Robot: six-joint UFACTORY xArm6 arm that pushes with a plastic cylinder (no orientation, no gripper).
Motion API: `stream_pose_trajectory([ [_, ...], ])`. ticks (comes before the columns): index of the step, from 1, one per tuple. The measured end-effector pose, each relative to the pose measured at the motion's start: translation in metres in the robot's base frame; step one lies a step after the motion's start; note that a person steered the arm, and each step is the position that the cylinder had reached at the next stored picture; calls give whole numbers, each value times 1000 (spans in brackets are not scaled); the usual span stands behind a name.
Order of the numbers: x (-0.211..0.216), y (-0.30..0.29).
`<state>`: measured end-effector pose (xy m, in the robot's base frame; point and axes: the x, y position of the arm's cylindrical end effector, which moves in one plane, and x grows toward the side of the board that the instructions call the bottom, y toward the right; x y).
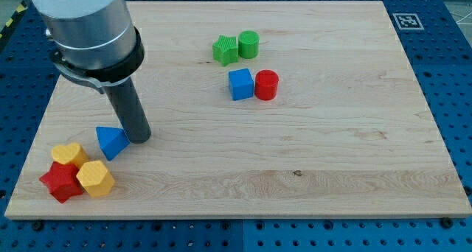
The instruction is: Slide the blue triangle into the group of blocks
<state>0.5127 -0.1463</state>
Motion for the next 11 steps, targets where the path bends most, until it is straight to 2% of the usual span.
stream_pose_trajectory([
  [4,-23,-19],
  [7,10,-26],
  [11,21,-42],
])
